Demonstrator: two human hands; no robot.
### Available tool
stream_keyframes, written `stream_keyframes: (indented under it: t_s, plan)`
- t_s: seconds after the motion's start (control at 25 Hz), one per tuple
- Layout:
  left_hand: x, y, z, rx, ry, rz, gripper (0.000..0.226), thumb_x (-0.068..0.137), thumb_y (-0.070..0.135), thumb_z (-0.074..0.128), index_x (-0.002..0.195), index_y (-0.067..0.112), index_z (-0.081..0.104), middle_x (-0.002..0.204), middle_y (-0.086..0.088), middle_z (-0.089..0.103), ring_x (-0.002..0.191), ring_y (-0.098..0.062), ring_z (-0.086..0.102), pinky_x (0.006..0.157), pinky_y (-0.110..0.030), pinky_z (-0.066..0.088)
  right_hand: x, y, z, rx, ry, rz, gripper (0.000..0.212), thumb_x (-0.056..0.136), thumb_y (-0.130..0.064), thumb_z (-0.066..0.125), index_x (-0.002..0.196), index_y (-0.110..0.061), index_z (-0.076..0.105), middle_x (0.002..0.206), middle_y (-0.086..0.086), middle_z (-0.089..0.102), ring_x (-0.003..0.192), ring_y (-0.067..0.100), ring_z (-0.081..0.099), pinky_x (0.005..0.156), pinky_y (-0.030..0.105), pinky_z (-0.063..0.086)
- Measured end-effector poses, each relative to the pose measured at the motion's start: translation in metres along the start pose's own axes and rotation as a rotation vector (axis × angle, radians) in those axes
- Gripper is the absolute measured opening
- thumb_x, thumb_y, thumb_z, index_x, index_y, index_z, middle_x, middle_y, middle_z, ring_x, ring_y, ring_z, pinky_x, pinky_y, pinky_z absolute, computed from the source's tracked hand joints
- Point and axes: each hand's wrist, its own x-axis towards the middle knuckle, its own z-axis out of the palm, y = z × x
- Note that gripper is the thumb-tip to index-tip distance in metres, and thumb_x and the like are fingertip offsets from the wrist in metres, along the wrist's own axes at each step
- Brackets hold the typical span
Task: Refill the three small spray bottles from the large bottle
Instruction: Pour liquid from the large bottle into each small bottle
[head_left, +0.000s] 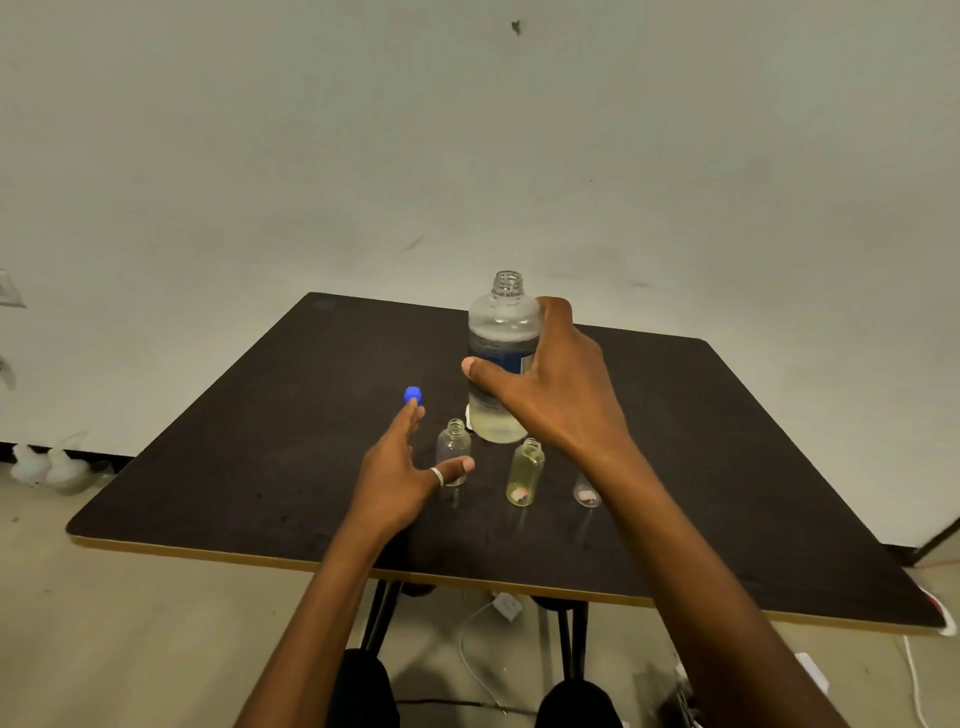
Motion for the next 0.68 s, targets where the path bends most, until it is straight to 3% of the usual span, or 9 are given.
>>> stream_keyframes:
  t_s: [0.24, 0.36, 0.44, 0.6, 0.68]
  plan:
    - [0.008, -0.012, 0.023, 0.084, 0.025, -0.061, 0.091, 0.073, 0.027, 0.086, 0.15, 0.016, 0.037, 0.148, -0.003, 0.049, 0.133, -0.02, 0.049, 0.11, -0.033, 0.042, -0.019, 0.027, -0.004, -0.007, -0.022, 0.039, 0.07, 0.07, -0.051, 0.078, 0.124, -0.021, 0.044, 0.119, -0.004, 0.06, 0.102, 0.014, 0.059, 0.083, 0.028, 0.051]
    - [0.007, -0.01, 0.023, 0.149, 0.089, -0.032, 0.066, 0.076, 0.025, 0.084, 0.135, 0.018, 0.055, 0.13, -0.002, 0.064, 0.116, -0.014, 0.061, 0.094, -0.02, 0.047, -0.021, 0.036, -0.002, -0.011, -0.022, 0.045, 0.074, 0.07, -0.051, 0.079, 0.128, -0.022, 0.042, 0.124, -0.002, 0.06, 0.106, 0.015, 0.058, 0.087, 0.03, 0.052]
    - [0.004, -0.004, 0.02, 0.16, 0.11, -0.012, 0.057, 0.075, 0.025, 0.084, 0.127, 0.019, 0.061, 0.122, 0.001, 0.068, 0.103, -0.006, 0.06, 0.082, -0.008, 0.042, -0.023, 0.039, -0.003, -0.006, -0.017, 0.043, 0.076, 0.069, -0.052, 0.079, 0.129, -0.023, 0.043, 0.125, -0.002, 0.06, 0.103, 0.012, 0.057, 0.084, 0.025, 0.05]
    - [-0.009, 0.022, 0.006, 0.142, 0.115, 0.058, 0.06, 0.075, 0.026, 0.084, 0.13, 0.024, 0.06, 0.118, 0.008, 0.068, 0.105, -0.005, 0.063, 0.08, -0.008, 0.043, -0.027, 0.043, -0.011, -0.02, 0.001, 0.016, 0.076, 0.067, -0.055, 0.078, 0.128, -0.025, 0.044, 0.123, -0.003, 0.061, 0.098, 0.008, 0.054, 0.081, 0.022, 0.046]
    - [-0.018, 0.041, -0.003, 0.135, 0.102, 0.126, 0.066, 0.074, 0.025, 0.085, 0.134, 0.028, 0.057, 0.112, 0.019, 0.065, 0.097, 0.007, 0.063, 0.075, -0.001, 0.045, -0.029, 0.044, -0.019, -0.049, 0.005, -0.003, 0.075, 0.067, -0.056, 0.078, 0.127, -0.025, 0.045, 0.121, -0.003, 0.061, 0.096, 0.007, 0.054, 0.079, 0.021, 0.044]
